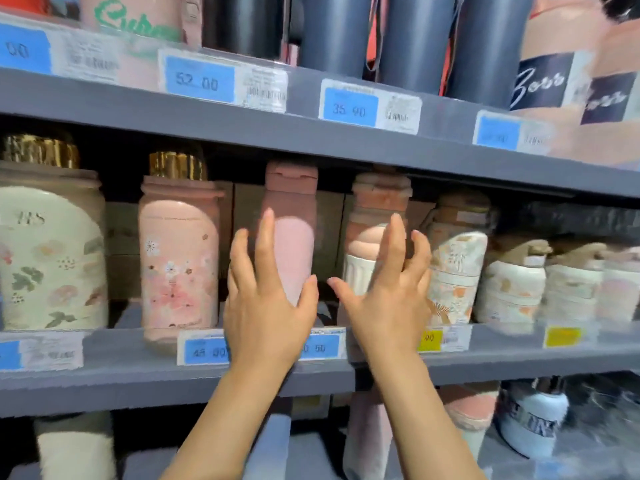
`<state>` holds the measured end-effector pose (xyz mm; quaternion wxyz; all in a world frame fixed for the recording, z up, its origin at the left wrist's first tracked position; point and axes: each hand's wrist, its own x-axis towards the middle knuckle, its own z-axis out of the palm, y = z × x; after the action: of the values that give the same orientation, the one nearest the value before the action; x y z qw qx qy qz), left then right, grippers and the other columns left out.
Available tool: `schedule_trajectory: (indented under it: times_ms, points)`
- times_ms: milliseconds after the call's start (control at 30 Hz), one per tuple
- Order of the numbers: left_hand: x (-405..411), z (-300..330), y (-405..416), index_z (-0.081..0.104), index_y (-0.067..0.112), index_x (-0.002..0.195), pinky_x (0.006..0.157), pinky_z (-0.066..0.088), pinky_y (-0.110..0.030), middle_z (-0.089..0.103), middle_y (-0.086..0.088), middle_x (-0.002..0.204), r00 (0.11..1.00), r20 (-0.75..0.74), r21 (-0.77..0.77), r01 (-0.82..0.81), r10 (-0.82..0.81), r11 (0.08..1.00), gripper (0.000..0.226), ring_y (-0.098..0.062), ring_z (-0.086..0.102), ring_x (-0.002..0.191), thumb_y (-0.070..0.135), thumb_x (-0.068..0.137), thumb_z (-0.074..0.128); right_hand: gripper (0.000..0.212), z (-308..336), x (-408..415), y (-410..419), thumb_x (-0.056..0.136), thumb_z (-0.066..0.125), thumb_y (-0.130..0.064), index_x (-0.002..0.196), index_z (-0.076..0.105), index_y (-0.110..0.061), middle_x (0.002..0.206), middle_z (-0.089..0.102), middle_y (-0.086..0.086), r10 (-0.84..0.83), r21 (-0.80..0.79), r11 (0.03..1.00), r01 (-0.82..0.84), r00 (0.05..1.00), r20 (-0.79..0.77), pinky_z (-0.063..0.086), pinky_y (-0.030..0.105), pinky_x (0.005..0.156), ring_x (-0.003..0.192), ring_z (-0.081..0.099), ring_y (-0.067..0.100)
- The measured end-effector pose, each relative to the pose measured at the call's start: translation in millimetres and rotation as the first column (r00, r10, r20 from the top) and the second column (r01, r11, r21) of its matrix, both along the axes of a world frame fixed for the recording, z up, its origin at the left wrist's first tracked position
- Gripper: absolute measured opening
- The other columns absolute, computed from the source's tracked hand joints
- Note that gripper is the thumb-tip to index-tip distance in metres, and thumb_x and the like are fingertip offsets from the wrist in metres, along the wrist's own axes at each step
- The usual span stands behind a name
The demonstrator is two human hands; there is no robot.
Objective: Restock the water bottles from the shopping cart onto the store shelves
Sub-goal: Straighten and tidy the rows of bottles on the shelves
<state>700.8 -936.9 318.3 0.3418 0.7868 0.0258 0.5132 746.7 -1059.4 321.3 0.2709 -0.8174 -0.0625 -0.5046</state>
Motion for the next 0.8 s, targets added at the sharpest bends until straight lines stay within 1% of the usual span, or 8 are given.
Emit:
schedule_trajectory:
  times_ms: [100,267,367,433,533,633,700,800]
  points:
    - [3,-2,-2,-0.012,0.053,0.138,0.090,0.044,-0.050,0.018,-0.001,0.155,0.999,-0.001,0.003,-0.041,0.041,0.999,0.099,-0.034,0.041,0.128,0.026,0.081,0.065,0.115,-2,10,-7,0.058,0.087,-0.033,0.146,0.012,-0.030,0.145,0.030,0.017,0.062,-0.039,0.997,-0.062,0.998,0.004,0.051,0.050,0.072,0.109,0.047,0.043]
    - [7,-3,-1,-0.008,0.051,0.142,0.087,0.044,-0.044,0.042,-0.003,0.142,0.995,-0.005,0.040,-0.100,0.100,0.994,0.103,-0.029,0.043,0.123,0.032,0.077,0.071,0.109,1,19,-37,0.067,0.076,-0.021,0.148,0.004,-0.034,0.146,0.022,0.006,0.371,0.063,0.928,-0.366,0.922,-0.113,0.041,0.038,0.091,0.126,0.037,0.031]
    - [13,-4,-9,0.006,0.043,0.144,0.080,0.044,-0.044,0.046,-0.011,0.129,0.976,-0.009,0.067,-0.217,0.218,0.974,0.102,-0.032,0.046,0.112,0.035,0.072,0.077,0.109,6,23,-55,0.071,0.075,-0.016,0.151,0.002,-0.032,0.152,0.018,-0.005,0.556,0.162,0.831,-0.532,0.807,-0.200,0.028,0.021,0.090,0.132,0.030,0.015]
    - [17,-5,-19,0.016,0.035,0.144,0.074,0.046,-0.044,0.047,-0.014,0.122,0.946,0.000,0.086,-0.322,0.323,0.943,0.101,-0.035,0.048,0.104,0.034,0.067,0.081,0.108,8,24,-64,0.074,0.075,-0.017,0.151,0.000,-0.033,0.156,0.014,-0.009,0.602,0.182,0.798,-0.574,0.761,-0.242,0.025,0.018,0.092,0.136,0.025,0.011]
    - [18,-7,-26,0.019,0.032,0.144,0.070,0.048,-0.045,0.045,-0.013,0.121,0.932,-0.014,0.083,-0.360,0.363,0.929,0.103,-0.036,0.050,0.100,0.042,0.064,0.082,0.107,6,17,-64,0.074,0.075,-0.037,0.150,0.000,-0.033,0.154,0.019,-0.003,0.499,0.089,0.866,-0.492,0.834,-0.236,0.034,0.030,0.097,0.135,0.031,0.021]
    - [11,-6,-23,0.009,0.038,0.145,0.069,0.043,-0.039,0.036,-0.009,0.131,0.963,-0.049,0.065,-0.261,0.264,0.963,0.102,-0.035,0.053,0.101,0.048,0.069,0.077,0.112,0,8,-52,0.067,0.070,-0.063,0.148,-0.001,-0.034,0.147,0.025,0.006,0.274,0.006,0.961,-0.278,0.944,-0.183,0.047,0.044,0.083,0.125,0.039,0.032]
    - [6,-5,-20,0.002,0.042,0.147,0.077,0.040,-0.036,0.028,-0.005,0.143,0.987,-0.057,0.027,-0.148,0.150,0.989,0.099,-0.032,0.051,0.112,0.041,0.076,0.072,0.116,-3,7,-42,0.064,0.072,-0.065,0.148,-0.001,-0.033,0.144,0.026,0.009,0.186,-0.017,0.981,-0.191,0.970,-0.159,0.049,0.044,0.075,0.121,0.040,0.033]
    - [3,-3,-12,-0.008,0.047,0.145,0.090,0.042,-0.041,0.026,-0.001,0.151,0.995,-0.098,0.024,-0.017,0.019,1.000,0.103,-0.027,0.043,0.125,0.025,0.079,0.068,0.119,-3,11,-36,0.065,0.079,-0.053,0.151,-0.001,-0.031,0.140,0.027,0.010,0.178,-0.005,0.983,-0.181,0.969,-0.173,0.048,0.043,0.077,0.117,0.041,0.033]
